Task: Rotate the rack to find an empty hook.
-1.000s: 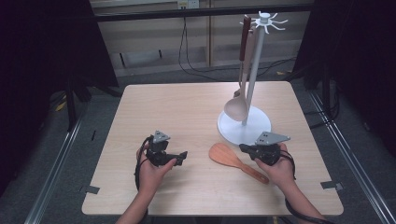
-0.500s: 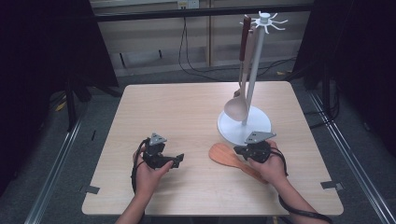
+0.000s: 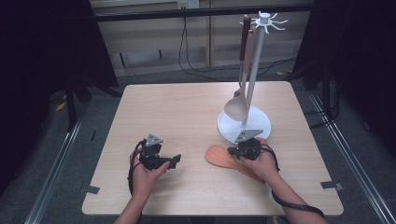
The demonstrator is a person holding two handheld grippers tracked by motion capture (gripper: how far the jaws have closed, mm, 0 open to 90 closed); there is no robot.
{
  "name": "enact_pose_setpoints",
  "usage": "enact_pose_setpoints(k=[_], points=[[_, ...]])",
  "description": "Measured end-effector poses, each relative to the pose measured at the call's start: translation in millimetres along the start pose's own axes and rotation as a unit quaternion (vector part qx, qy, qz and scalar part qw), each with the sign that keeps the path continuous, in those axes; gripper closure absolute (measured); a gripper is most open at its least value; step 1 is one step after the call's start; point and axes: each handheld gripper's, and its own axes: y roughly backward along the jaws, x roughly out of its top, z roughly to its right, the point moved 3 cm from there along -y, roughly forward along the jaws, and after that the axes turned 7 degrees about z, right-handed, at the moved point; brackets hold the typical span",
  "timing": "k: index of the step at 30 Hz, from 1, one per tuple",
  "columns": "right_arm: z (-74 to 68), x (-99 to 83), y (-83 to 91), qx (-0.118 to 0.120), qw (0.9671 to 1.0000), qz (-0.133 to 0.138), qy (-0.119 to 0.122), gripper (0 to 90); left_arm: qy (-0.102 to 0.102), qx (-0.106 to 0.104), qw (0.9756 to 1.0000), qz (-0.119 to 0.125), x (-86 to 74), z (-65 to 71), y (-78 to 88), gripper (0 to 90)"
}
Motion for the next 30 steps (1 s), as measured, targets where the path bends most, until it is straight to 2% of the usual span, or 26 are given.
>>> enact_pose_setpoints(k=[9,11,12,13,15,18,21,23,26,30], points=[[-25.9,20.0,-15.3,0.054,0.9980,0.009,0.030,90.0,0.003,0.006,1.0000,0.000,-2.7,-5.8,7.8,6.5],[-29.0,22.0,-18.6,0.057,0.9978,0.009,0.034,90.0,0.005,0.010,0.9999,0.003,-3.0,-7.0,9.3,6.4],[-29.3,23.8,-18.8,0.046,0.9984,0.013,0.032,90.0,0.005,0.007,1.0000,0.001,-3.2,-7.3,10.4,6.5],[-28.0,25.8,-17.9,0.047,0.9982,0.020,0.030,90.0,0.007,0.010,0.9999,0.004,-3.1,-7.4,11.6,6.5],[-22.2,28.4,-12.8,0.033,0.9987,0.033,0.021,90.0,0.005,0.009,0.9999,0.005,-2.8,-8.2,13.5,6.5],[-10.3,24.0,-6.3,0.030,0.9987,0.041,0.003,90.0,0.007,0.010,0.9999,0.007,-3.2,-8.7,13.6,6.5],[-0.5,13.2,-4.6,0.015,0.9996,0.024,0.002,90.0,0.005,0.010,0.9999,0.004,-3.6,-7.8,12.5,6.5],[4.5,6.6,-5.2,0.013,0.9998,0.011,-0.005,90.0,0.004,0.009,0.9999,0.005,-2.9,-6.5,11.8,6.5],[6.4,3.4,-8.3,0.021,0.9998,0.004,-0.004,90.0,0.006,0.008,0.9999,0.005,-2.3,-5.7,11.3,6.6],[0.7,7.3,-14.4,0.036,0.9993,-0.002,0.006,90.0,0.008,0.007,0.9999,0.004,-3.2,-5.4,10.5,6.6]])
